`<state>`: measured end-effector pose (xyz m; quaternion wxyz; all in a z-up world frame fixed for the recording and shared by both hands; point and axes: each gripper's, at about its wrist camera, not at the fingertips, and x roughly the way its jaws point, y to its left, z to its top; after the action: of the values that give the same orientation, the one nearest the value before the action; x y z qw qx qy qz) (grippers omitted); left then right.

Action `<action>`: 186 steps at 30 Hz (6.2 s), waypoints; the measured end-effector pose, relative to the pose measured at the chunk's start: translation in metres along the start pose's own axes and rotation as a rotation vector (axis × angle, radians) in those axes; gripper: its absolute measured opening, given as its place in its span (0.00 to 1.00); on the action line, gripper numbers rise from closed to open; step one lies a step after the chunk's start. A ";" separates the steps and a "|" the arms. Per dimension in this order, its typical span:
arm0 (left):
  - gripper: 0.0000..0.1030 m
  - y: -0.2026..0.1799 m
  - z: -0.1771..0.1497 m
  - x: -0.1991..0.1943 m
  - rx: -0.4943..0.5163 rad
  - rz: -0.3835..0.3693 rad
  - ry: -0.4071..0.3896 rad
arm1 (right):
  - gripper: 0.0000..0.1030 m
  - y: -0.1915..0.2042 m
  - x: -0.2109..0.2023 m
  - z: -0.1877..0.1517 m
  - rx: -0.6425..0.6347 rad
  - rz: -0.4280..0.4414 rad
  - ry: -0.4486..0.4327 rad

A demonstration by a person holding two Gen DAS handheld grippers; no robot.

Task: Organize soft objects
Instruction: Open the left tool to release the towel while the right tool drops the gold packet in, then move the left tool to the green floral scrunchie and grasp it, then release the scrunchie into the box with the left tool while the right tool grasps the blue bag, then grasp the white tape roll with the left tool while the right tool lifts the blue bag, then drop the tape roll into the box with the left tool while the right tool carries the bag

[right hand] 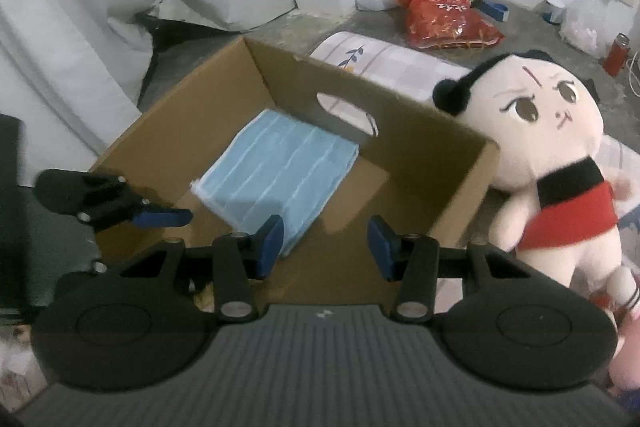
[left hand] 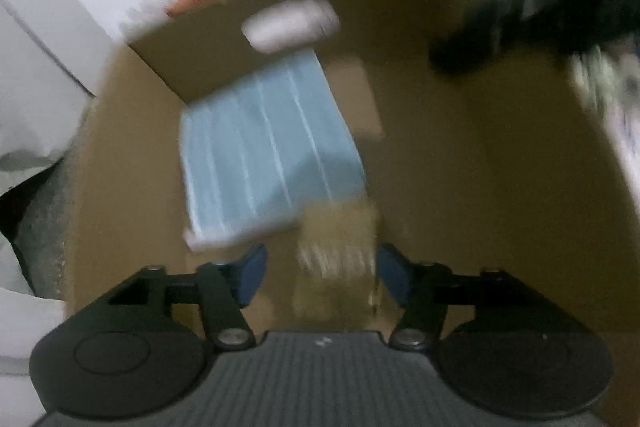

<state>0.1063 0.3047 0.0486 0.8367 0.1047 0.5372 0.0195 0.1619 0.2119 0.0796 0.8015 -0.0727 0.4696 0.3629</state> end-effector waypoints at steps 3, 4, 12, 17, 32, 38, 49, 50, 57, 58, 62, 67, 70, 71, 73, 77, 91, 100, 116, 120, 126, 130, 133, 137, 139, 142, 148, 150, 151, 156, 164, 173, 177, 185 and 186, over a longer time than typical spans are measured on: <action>0.51 -0.013 -0.014 0.020 0.090 -0.026 0.111 | 0.45 0.000 -0.007 -0.010 -0.012 0.021 -0.003; 0.51 -0.016 -0.019 0.025 0.105 -0.037 0.133 | 0.45 0.000 -0.009 -0.012 -0.017 0.026 -0.010; 0.46 -0.018 -0.016 0.001 0.080 -0.032 0.027 | 0.45 -0.012 -0.022 -0.011 0.010 0.038 -0.081; 0.50 -0.022 0.034 0.018 -0.008 -0.054 -0.063 | 0.45 -0.030 -0.043 -0.010 0.064 0.045 -0.129; 0.45 -0.044 0.073 0.070 -0.098 -0.015 -0.052 | 0.46 -0.064 -0.063 -0.030 0.118 0.052 -0.167; 0.72 -0.036 0.078 0.069 -0.190 -0.029 -0.032 | 0.46 -0.080 -0.081 -0.040 0.152 0.044 -0.193; 0.62 -0.063 0.039 -0.050 -0.118 0.094 -0.201 | 0.48 -0.175 -0.199 -0.131 0.255 -0.087 -0.288; 0.62 -0.073 0.035 -0.066 -0.110 0.074 -0.235 | 0.48 -0.186 -0.208 -0.144 0.266 -0.108 -0.291; 0.57 -0.174 0.043 -0.091 0.076 -0.180 -0.289 | 0.57 -0.241 -0.238 -0.225 0.304 -0.176 -0.338; 0.57 -0.189 0.047 -0.082 0.113 -0.188 -0.284 | 0.57 -0.247 -0.238 -0.234 0.316 -0.171 -0.343; 0.56 -0.247 0.067 -0.041 0.266 -0.163 -0.281 | 0.59 -0.262 -0.228 -0.255 0.341 -0.125 -0.363; 0.15 -0.268 0.078 0.016 0.269 -0.144 -0.205 | 0.61 -0.261 -0.216 -0.257 0.315 -0.108 -0.361; 0.10 -0.265 0.078 0.027 0.222 -0.141 -0.205 | 0.61 -0.260 -0.212 -0.252 0.324 -0.085 -0.373; 0.10 -0.261 0.077 0.024 0.196 -0.145 -0.211 | 0.61 -0.258 -0.211 -0.250 0.319 -0.082 -0.376; 0.10 -0.254 0.074 0.014 0.161 -0.156 -0.223 | 0.61 -0.253 -0.207 -0.243 0.303 -0.076 -0.374; 0.10 -0.229 0.068 -0.037 0.108 -0.169 -0.300 | 0.61 -0.242 -0.203 -0.235 0.291 -0.064 -0.380; 0.18 -0.079 0.041 -0.066 -0.139 0.060 -0.265 | 0.61 -0.203 -0.174 -0.217 0.289 0.019 -0.341; 0.72 -0.047 0.041 0.010 -0.266 -0.021 -0.191 | 0.61 -0.205 -0.171 -0.208 0.274 -0.025 -0.350; 0.33 -0.060 0.033 0.005 -0.307 0.098 -0.164 | 0.64 -0.239 -0.179 -0.222 0.341 -0.055 -0.480; 0.60 -0.116 0.025 -0.075 -0.144 0.236 -0.376 | 0.76 -0.259 -0.187 -0.238 0.376 -0.059 -0.528; 0.51 -0.227 0.027 -0.080 0.017 -0.238 -0.432 | 0.80 -0.294 -0.185 -0.259 0.477 -0.085 -0.499; 0.47 -0.284 0.034 -0.034 0.116 -0.300 -0.353 | 0.82 -0.305 -0.184 -0.259 0.487 -0.057 -0.518; 0.40 -0.285 0.038 -0.006 0.030 -0.337 -0.318 | 0.84 -0.309 -0.179 -0.254 0.479 -0.044 -0.520; 0.19 -0.276 0.041 0.008 -0.076 -0.386 -0.338 | 0.85 -0.315 -0.168 -0.249 0.482 -0.019 -0.497; 0.18 -0.274 0.045 0.017 -0.096 -0.404 -0.326 | 0.85 -0.318 -0.160 -0.248 0.496 0.011 -0.465; 0.18 -0.272 0.046 0.020 -0.105 -0.388 -0.355 | 0.85 -0.319 -0.146 -0.246 0.518 0.037 -0.420; 0.18 -0.278 0.036 0.015 -0.044 -0.366 -0.390 | 0.57 -0.315 -0.137 -0.249 0.549 0.045 -0.424; 0.18 -0.276 0.034 0.013 -0.050 -0.366 -0.391 | 0.48 -0.311 -0.140 -0.258 0.592 0.037 -0.440; 0.18 -0.275 0.033 0.013 -0.051 -0.362 -0.395 | 0.47 -0.309 -0.141 -0.263 0.615 0.036 -0.450; 0.18 -0.264 0.026 0.001 -0.056 -0.345 -0.438 | 0.41 -0.294 -0.157 -0.296 0.707 -0.009 -0.510; 0.18 -0.248 0.002 -0.036 -0.065 -0.324 -0.506 | 0.38 -0.281 -0.181 -0.340 0.894 0.091 -0.552; 0.18 -0.174 -0.033 -0.138 -0.125 -0.294 -0.612 | 0.38 -0.248 -0.189 -0.305 0.913 0.416 -0.574; 0.18 -0.116 -0.036 -0.167 -0.103 -0.090 -0.591 | 0.38 -0.219 -0.173 -0.256 0.861 0.526 -0.554; 0.19 -0.034 -0.015 -0.049 0.116 0.210 -0.113 | 0.38 -0.162 -0.101 -0.161 0.821 0.628 -0.447; 0.19 -0.028 -0.016 -0.031 0.137 0.209 -0.051 | 0.38 -0.156 -0.094 -0.151 0.812 0.639 -0.429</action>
<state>0.0768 0.2749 0.0646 0.8344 0.2174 0.5021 0.0670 0.1297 -0.0189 0.0372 0.6929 0.4631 0.3969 0.3845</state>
